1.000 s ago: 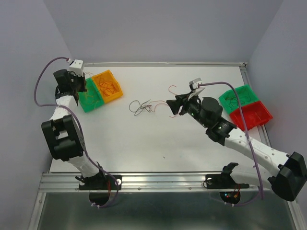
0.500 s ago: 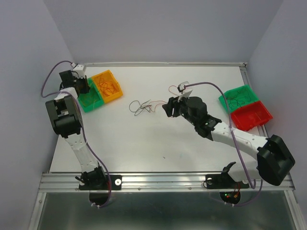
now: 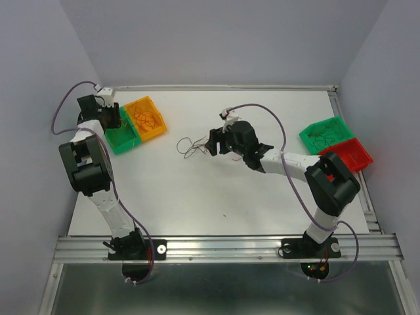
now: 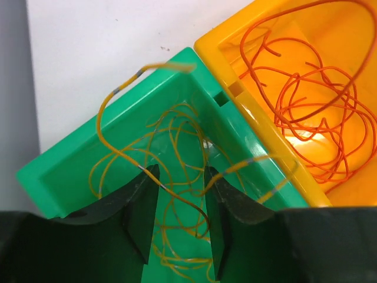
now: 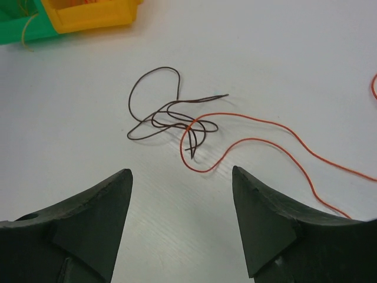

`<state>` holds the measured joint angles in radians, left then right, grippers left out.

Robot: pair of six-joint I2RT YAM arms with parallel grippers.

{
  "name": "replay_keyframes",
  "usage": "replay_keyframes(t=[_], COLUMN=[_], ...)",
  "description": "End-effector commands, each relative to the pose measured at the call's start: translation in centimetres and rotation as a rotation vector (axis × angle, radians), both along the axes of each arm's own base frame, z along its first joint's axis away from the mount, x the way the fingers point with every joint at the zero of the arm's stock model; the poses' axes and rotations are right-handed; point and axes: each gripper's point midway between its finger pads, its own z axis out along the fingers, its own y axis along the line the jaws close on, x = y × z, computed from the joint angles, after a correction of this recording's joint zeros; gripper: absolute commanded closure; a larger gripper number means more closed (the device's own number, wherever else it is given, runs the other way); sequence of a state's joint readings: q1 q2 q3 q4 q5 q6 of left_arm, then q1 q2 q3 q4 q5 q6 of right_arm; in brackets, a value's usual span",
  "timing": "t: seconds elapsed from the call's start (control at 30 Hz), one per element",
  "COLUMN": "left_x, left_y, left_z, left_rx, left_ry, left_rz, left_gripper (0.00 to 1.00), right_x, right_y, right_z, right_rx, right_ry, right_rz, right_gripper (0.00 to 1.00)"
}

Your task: Untangle the cables

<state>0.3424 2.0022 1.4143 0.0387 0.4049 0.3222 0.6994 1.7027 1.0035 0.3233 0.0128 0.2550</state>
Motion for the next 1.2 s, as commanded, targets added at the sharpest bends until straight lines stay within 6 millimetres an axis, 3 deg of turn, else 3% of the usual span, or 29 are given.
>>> replay_keyframes(t=[0.0,0.27,0.53,0.77,0.93,0.97,1.1,1.17], left_x=[-0.8,-2.3,-4.2,-5.2,-6.3,-6.7,-7.5,-7.8], left_y=[0.6,-1.1,-4.6,-5.8,-7.9,-8.6,-13.2,-14.5], left_z=[6.8,10.7,12.9,15.8,17.5,18.1,18.4,18.6], left_rx=[0.089,0.132,0.194,0.225,0.232,0.228,0.224,0.218], left_ry=[-0.121,-0.141,-0.156,-0.207,-0.245,-0.263,-0.282,-0.291], left_rz=[-0.002,-0.073,-0.141,-0.151,-0.181,-0.200,-0.275,-0.296], left_gripper=[0.51,0.47,0.46,0.46,0.45,0.45,0.45,0.45], right_x=[2.6,4.9,3.8,2.7,3.2,3.2,3.1,2.8], right_y=[3.6,4.4,4.2,4.6,4.6,4.7,4.5,4.0], right_z=[3.4,-0.1,-2.5,-4.0,-5.6,-5.9,-5.7,-5.3], right_rx=[0.066,-0.009,-0.050,-0.056,-0.082,-0.084,-0.083,-0.085], right_ry=[-0.094,-0.044,0.010,0.052,0.071,0.075,0.074,0.069], right_rz=[0.086,0.050,0.084,0.143,0.132,0.136,0.125,0.117], right_gripper=[0.25,0.35,0.40,0.45,0.59,0.60,0.87,0.88])
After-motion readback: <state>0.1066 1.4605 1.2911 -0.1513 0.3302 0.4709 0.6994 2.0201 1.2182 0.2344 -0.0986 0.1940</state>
